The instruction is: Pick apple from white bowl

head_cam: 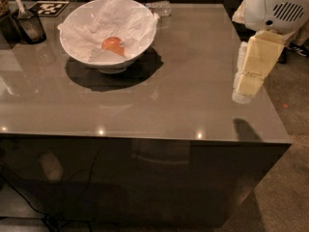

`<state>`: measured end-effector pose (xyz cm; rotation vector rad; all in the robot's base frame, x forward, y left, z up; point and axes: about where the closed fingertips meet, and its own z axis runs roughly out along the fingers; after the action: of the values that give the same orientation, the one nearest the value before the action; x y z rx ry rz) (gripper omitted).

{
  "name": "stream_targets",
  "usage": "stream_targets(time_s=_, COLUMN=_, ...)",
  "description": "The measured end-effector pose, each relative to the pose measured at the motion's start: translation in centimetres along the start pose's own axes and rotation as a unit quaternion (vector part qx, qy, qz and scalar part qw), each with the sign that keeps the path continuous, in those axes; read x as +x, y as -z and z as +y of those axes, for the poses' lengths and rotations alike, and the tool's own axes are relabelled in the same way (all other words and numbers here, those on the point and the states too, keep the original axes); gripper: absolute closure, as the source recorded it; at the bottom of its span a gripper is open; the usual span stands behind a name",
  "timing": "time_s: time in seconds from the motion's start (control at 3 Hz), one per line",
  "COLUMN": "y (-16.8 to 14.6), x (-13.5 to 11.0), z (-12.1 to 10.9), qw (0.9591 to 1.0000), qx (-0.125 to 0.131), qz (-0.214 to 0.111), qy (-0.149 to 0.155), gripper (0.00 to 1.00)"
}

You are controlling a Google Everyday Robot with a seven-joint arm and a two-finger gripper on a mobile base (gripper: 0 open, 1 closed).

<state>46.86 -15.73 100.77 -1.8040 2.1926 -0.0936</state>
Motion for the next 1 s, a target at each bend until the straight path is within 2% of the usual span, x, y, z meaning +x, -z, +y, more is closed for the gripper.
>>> stream_targets(time_s=0.33, y=0.1, x=-0.4, z=-0.5, qw=0.9999, qx=0.011, qz=-0.006, qy=0.0, gripper=0.0)
stream_targets(time_s=0.67, y=0.1, x=-0.4, z=-0.5, qw=0.9999, qx=0.011, qz=-0.006, qy=0.0, gripper=0.0)
stream_targets(time_s=1.0, y=1.0, x=-4.3, z=-2.8, qw=0.9994, qx=0.019, qz=-0.016, qy=0.025, gripper=0.0)
